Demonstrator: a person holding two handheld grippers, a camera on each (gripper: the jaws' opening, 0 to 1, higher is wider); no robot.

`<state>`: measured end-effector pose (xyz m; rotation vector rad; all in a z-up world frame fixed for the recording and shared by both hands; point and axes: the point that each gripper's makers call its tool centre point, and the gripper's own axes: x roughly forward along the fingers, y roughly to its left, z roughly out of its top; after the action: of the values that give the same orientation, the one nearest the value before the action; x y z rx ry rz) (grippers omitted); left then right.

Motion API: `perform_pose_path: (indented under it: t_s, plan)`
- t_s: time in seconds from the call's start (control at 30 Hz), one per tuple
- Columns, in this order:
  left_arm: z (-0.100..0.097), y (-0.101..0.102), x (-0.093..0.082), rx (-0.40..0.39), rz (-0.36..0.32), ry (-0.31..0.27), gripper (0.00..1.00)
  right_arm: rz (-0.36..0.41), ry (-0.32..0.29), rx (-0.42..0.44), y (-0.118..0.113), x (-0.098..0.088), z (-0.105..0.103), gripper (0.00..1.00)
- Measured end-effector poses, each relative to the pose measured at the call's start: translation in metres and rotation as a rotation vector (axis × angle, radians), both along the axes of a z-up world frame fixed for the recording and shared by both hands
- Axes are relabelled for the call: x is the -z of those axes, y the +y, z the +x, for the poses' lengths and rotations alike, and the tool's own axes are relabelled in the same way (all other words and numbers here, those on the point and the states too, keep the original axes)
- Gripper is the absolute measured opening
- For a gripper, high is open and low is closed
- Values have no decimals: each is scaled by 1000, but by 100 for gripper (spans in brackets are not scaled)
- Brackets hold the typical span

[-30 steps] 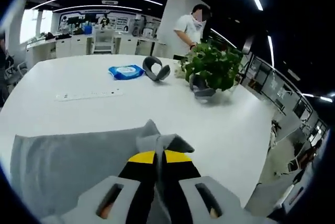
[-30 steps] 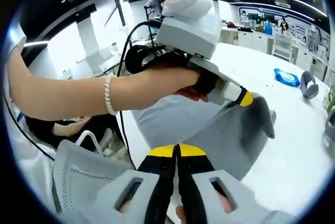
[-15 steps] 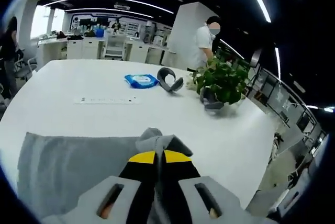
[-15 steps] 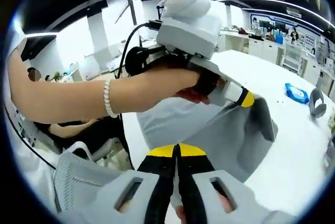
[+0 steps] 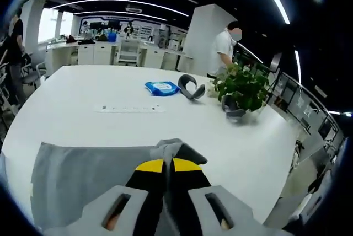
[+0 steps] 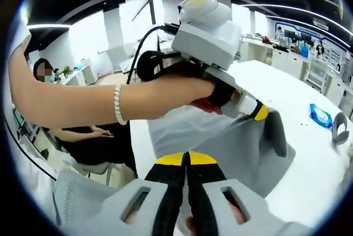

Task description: Fold the towel on the table until its edges align and the towel forms a compact rectangular stack.

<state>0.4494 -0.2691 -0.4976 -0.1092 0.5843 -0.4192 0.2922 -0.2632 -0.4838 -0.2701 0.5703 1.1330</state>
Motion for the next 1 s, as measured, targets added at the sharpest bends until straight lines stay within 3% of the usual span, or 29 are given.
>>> perform_pose_path:
  t_s: [0.33,0.67,1.0]
  plan:
    - [1,50,-1,-53,17,12,4,38,-32,-54,43,-10,4,0]
    - [7,96,-6,-77,32,13,4,14,-113,-149,94,-20,14,0]
    - [10,123,-12,-83,97,-12,4,69,-87,-164,120,-29,19,0]
